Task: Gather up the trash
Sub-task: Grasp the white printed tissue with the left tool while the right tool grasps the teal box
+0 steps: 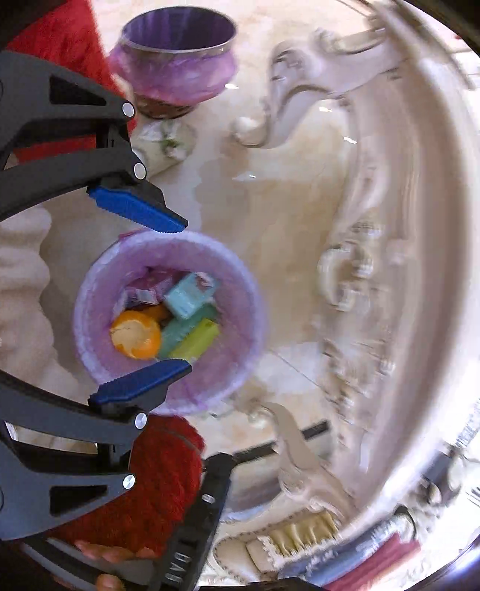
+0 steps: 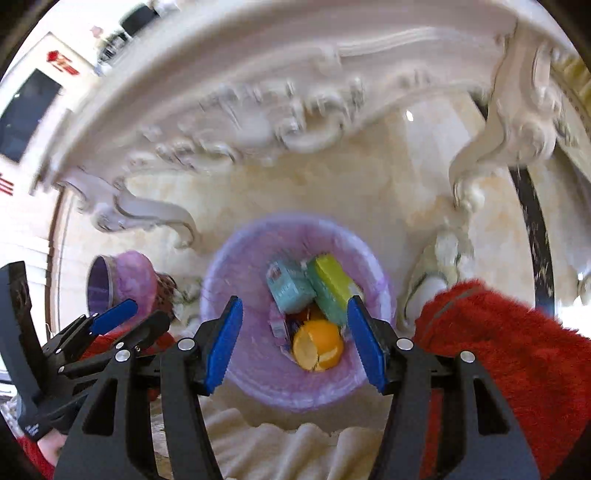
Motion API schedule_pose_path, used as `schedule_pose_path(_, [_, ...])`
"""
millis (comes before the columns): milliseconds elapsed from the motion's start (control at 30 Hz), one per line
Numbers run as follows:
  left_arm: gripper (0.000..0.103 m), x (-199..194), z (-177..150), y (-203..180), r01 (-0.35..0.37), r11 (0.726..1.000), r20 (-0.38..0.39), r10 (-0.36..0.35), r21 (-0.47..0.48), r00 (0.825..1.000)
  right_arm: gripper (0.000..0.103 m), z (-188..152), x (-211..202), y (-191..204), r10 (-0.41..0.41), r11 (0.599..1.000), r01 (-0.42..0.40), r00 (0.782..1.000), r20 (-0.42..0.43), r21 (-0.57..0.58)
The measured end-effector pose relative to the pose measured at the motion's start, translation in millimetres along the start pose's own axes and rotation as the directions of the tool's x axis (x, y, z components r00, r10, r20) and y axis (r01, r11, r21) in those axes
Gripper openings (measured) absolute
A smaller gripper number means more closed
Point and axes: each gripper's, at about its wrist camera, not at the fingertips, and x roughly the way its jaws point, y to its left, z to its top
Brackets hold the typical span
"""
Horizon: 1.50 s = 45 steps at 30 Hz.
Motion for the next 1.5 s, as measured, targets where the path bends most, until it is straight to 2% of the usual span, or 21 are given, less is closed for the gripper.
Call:
schedule_pose_path(67, [0.069,-22,17,-1,-0.007,1.000,0.064,0.006,0.028,0.998,0.055,14,-24,5,0.023,0.999,-0.019,0.996,0.083,-0.048])
schedule_pose_path(133, [0.070,-41,38,0,-0.032,0.998,0.122,0.026,0.045,0.992,0.055,40,-62,11,0.059,0.991,-0.031,0.974,0.220,-0.128])
schedule_pose_path(167, [0.072,-51,51,1,-0.045,0.998,0.152,0.037,0.048,0.988,0.055,54,-78,14,0.070,0.986,-0.023,0.959,0.276,-0.168])
schedule_pose_path(200, [0.079,-61,69,3,-0.059,0.997,0.182,0.049,0.047,0.982,0.055,76,-100,19,0.080,0.974,0.001,0.935,0.346,-0.229])
schedule_pose_path(300, [0.080,-85,129,11,-0.063,0.998,0.270,0.053,0.029,0.961,0.055,137,-144,32,0.116,0.922,0.084,0.872,0.475,-0.379])
schedule_pose_path(333, [0.081,-91,153,14,-0.060,0.998,0.302,0.052,0.019,0.952,0.055,161,-154,35,0.125,0.904,0.108,0.859,0.497,-0.414])
schedule_pose_path(400, [0.082,-95,200,17,-0.097,0.995,0.339,0.091,-0.001,0.936,0.055,211,-166,41,0.133,0.868,0.153,0.845,0.519,-0.472])
schedule_pose_path(467, [0.082,-93,252,21,-0.123,0.992,0.370,0.120,-0.015,0.921,0.055,264,-163,53,0.099,0.825,0.217,0.854,0.511,-0.522])
schedule_pose_path(533, [0.082,-84,296,27,-0.110,0.993,0.379,0.115,-0.036,0.918,0.055,306,-154,60,0.090,0.788,0.239,0.866,0.491,-0.567])
schedule_pose_path(600, [0.082,-67,336,32,-0.095,0.994,0.373,0.108,-0.054,0.922,0.055,355,-132,65,0.046,0.749,0.248,0.906,0.421,-0.615])
schedule_pose_path(700, [0.082,-39,380,36,-0.113,0.992,0.355,0.123,-0.051,0.927,0.055,396,-92,77,-0.022,0.656,0.272,0.939,0.342,-0.704])
schedule_pose_path(833, [0.082,0,422,42,-0.129,0.991,0.311,0.135,-0.038,0.941,0.055,437,-42,76,-0.137,0.582,0.294,0.955,0.265,-0.759])
schedule_pose_path(900, [0.082,15,435,42,-0.126,0.991,0.303,0.133,-0.043,0.944,0.055,447,-32,74,-0.157,0.564,0.301,0.953,0.259,-0.769])
schedule_pose_path(967, [0.082,27,442,41,-0.113,0.992,0.295,0.123,-0.052,0.948,0.061,457,-23,72,-0.148,0.563,0.275,0.961,0.232,-0.780])
schedule_pose_path(1033, [0.082,41,448,41,-0.102,0.993,0.276,0.115,-0.064,0.954,0.061,459,-19,68,-0.146,0.556,0.229,0.973,0.178,-0.799])
schedule_pose_path(1133, [0.082,60,456,41,-0.117,0.991,0.259,0.131,-0.067,0.957,0.061,459,-4,69,-0.173,0.510,0.221,0.973,0.152,-0.832])
schedule_pose_path(1267, [0.083,75,461,43,-0.115,0.991,0.252,0.130,-0.071,0.959,0.064,466,17,66,-0.183,0.497,0.207,0.974,0.131,-0.842])
schedule_pose_path(1400, [0.084,81,467,39,-0.148,0.987,0.278,0.158,-0.059,0.947,0.068,473,28,64,-0.174,0.489,0.215,0.974,0.147,-0.845])
schedule_pose_path(1500, [0.084,84,475,40,-0.171,0.982,0.275,0.185,-0.077,0.943,0.070,480,38,63,-0.197,0.487,0.195,0.974,0.111,-0.851])
